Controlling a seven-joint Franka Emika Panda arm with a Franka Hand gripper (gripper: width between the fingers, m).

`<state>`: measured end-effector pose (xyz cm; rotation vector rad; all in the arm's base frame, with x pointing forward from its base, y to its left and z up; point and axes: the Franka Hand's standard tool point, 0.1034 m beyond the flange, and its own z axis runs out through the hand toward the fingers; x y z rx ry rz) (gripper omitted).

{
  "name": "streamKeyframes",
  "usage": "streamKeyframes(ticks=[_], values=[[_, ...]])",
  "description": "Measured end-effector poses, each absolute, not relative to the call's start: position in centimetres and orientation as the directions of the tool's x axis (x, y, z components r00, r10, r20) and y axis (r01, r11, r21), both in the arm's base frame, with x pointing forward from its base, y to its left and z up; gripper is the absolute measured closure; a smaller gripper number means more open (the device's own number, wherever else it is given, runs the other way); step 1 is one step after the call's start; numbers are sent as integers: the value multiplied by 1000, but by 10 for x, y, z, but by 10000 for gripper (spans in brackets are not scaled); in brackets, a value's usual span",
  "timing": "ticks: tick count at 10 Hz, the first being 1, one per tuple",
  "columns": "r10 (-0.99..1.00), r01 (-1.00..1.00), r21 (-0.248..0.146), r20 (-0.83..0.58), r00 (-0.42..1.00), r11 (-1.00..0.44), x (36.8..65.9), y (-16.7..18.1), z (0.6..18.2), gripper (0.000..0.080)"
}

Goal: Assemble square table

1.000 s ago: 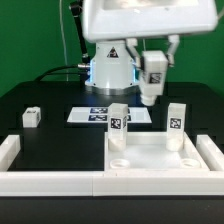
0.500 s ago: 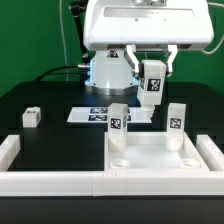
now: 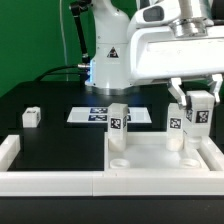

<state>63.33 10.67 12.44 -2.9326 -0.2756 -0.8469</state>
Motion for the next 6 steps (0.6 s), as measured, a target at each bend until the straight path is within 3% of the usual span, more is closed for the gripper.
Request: streamKeyframes(ticks=[3,6], values=[[155,196,-21,533,832,-980,631,106,121,509],[157,196,-21,522,838,-980,625,107,105,509]])
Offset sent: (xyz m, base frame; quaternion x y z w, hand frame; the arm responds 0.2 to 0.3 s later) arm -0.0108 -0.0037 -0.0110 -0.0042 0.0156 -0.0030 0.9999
